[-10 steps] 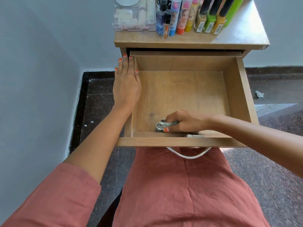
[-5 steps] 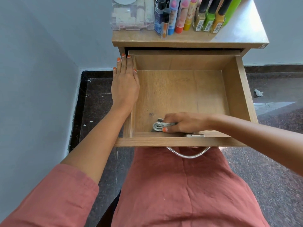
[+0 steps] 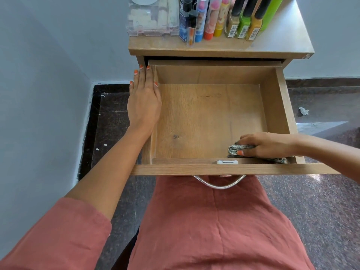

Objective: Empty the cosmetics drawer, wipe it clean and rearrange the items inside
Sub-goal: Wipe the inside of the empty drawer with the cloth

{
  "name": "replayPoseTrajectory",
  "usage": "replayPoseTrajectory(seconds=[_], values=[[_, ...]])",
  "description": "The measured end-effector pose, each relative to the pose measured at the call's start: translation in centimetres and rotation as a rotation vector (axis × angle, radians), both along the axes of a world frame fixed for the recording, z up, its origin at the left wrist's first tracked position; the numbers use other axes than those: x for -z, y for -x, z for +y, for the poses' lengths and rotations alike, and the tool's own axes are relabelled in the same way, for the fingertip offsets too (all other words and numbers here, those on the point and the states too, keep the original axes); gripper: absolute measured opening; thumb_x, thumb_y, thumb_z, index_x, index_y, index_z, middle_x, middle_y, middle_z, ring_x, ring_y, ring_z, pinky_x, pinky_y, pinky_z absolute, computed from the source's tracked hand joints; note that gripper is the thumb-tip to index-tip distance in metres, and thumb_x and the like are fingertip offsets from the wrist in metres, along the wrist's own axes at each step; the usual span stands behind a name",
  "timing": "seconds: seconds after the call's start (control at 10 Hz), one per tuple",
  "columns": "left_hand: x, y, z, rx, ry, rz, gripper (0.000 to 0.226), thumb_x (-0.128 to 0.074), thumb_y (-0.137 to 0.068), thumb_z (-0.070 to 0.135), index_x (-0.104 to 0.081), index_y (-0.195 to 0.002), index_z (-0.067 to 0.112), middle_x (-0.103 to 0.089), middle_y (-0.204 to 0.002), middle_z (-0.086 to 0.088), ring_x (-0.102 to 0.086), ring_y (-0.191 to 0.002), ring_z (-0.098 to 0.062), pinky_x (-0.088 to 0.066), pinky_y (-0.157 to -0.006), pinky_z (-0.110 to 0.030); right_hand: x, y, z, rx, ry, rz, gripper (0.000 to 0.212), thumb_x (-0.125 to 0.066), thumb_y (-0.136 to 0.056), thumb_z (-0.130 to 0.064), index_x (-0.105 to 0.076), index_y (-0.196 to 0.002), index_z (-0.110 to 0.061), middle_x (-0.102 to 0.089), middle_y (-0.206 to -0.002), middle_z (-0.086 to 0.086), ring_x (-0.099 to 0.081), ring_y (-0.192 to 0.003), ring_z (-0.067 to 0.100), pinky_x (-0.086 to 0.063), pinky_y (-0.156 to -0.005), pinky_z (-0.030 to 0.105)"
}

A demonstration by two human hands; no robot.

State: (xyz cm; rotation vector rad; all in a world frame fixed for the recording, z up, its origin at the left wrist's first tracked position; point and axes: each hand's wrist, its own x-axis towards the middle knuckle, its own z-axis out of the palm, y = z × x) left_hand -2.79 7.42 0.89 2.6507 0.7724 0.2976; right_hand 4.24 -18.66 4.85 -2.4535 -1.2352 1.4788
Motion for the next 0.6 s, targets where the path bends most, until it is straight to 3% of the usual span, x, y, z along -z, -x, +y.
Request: replayPoseTrajectory(seconds=[0.2,0.3,0.5,0.6], values=[[0.0,-0.1,0.0,-0.006,-0.001,0.002,0.046,-0.019,-0.101,0.019,-0.016,-0.146,0.007,-0.013,-0.155,-0.011,-0.007,-0.145,-0.022,-0.006,-0.118,-0.034,0.8,1.0,2.2,-0.014,-0.087,0.028,0.015,-0.044,-0.096,-0.026,-0.054,-0.09,-0.035,-0.047,-0.091,-0.021,-0.05,-0.099,0.011,-0.034,-0.087,0.024],[0.0,-0.1,0.0,-0.013,-0.002,-0.002,0.046,-0.019,-0.101,0.018,-0.017,-0.146,0.008,-0.013,-0.155,-0.012,-0.008,-0.145,-0.022,-0.008,-0.118,-0.035,0.8,1.6,2.9,-0.014,-0.097,-0.01,0.025,-0.043,-0.096,-0.014,-0.055,-0.117,-0.015,-0.052,-0.112,-0.005,-0.049,-0.11,0.015,-0.033,-0.091,0.022],[-0.1,0.0,-0.1,-0.013,0.009,-0.006,0.046,-0.02,-0.101,0.019,-0.017,-0.146,0.008,-0.014,-0.155,-0.012,-0.008,-0.145,-0.023,-0.008,-0.118,-0.036,0.2,1.1,1.6,-0.052,-0.003,-0.09,0.036,-0.042,-0.09,0.0,-0.053,-0.122,-0.012,-0.055,-0.124,0.006,-0.05,-0.114,0.02,-0.034,-0.092,0.023],[-0.1,-0.1,-0.1,-0.014,0.007,-0.007,0.046,-0.02,-0.101,0.019,-0.017,-0.146,0.008,-0.014,-0.155,-0.013,-0.008,-0.145,-0.023,-0.009,-0.118,-0.036,-0.5,0.0,0.8,-0.083,0.116,-0.137,0.037,-0.045,-0.089,-0.001,-0.055,-0.122,-0.013,-0.058,-0.123,0.007,-0.053,-0.113,0.023,-0.04,-0.099,0.035]])
